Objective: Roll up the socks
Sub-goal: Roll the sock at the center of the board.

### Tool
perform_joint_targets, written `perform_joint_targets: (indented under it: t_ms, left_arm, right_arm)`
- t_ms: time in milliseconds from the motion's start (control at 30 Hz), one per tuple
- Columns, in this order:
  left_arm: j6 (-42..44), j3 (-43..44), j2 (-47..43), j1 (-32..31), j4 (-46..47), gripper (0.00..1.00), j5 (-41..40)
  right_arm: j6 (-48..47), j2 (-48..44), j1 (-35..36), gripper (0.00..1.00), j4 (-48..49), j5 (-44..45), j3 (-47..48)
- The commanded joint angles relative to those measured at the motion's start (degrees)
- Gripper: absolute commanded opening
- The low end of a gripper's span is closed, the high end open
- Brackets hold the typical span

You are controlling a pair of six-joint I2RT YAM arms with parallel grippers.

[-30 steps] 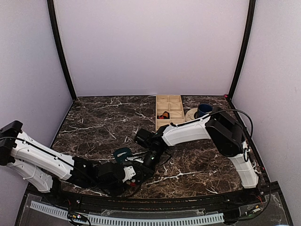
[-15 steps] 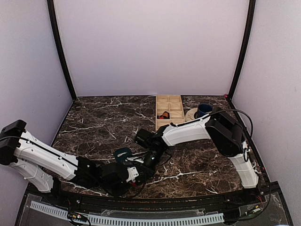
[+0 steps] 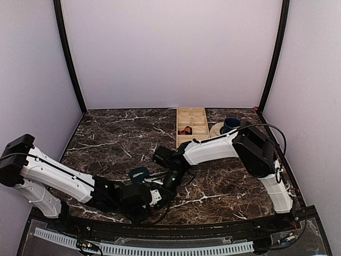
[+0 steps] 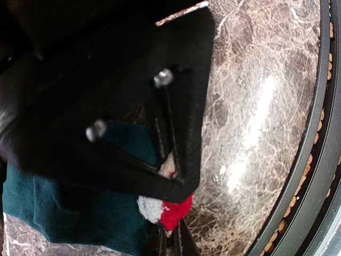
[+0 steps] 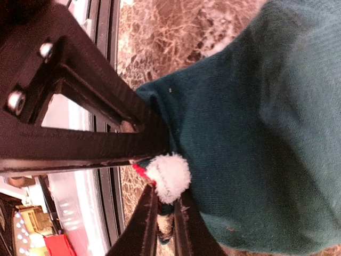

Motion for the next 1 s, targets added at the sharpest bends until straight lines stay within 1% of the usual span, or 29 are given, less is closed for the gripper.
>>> perform_joint_targets:
  t_ms: [0, 100, 133, 167, 200, 433, 633, 867, 967]
  left_arm:
    - [-3.7, 1.8, 0.9, -0.3, -4.5, 0.0, 1.7]
    - [-5.4, 1.9, 0.8, -0.3, -5.5, 0.0, 2.1]
    - [-5.8, 2.1, 0.8, -0.3, -5.7, 0.0, 2.4]
    - [-6.1, 2.1, 0.7, -0.2, -5.7, 0.0, 2.7]
    - [-6.5, 2.1, 0.8, -0.2, -5.6, 0.0, 2.8]
    - [-9.9, 1.5, 0.4, 0.1, -5.0, 0.0, 2.7]
    - [-14.2, -1.1, -2.9, 1.5, -4.0, 0.0, 2.3]
    - [-16.2, -4.5, -6.8, 4.0, -0.8, 0.0, 6.2]
    - [-15.6, -6.1, -8.0, 5.4, 1.9, 0.0, 10.1]
  right_arm:
    - [1.0, 0.6, -0.9, 0.14, 0.5, 1.1, -0.2]
    - [1.6, -0.2, -1.4, 0.25, 1.5, 0.9, -0.9]
    - [1.7, -0.4, -1.5, 0.32, 1.9, 0.6, -1.1]
    - [1.9, -0.7, -1.7, 0.36, 2.3, 0.2, -1.4]
    - [2.2, -1.1, -1.9, 0.37, 2.8, 0.0, -1.7]
    - [4.4, -3.4, -3.1, 0.38, 7.0, -0.9, -4.9]
    - [6.8, -5.9, -4.4, 0.38, 11.4, -1.8, -7.5]
    - [9.8, -7.9, -5.5, 0.37, 16.4, -0.6, -9.9]
    - [11.9, -9.1, -5.9, 0.36, 20.9, 0.1, -12.2]
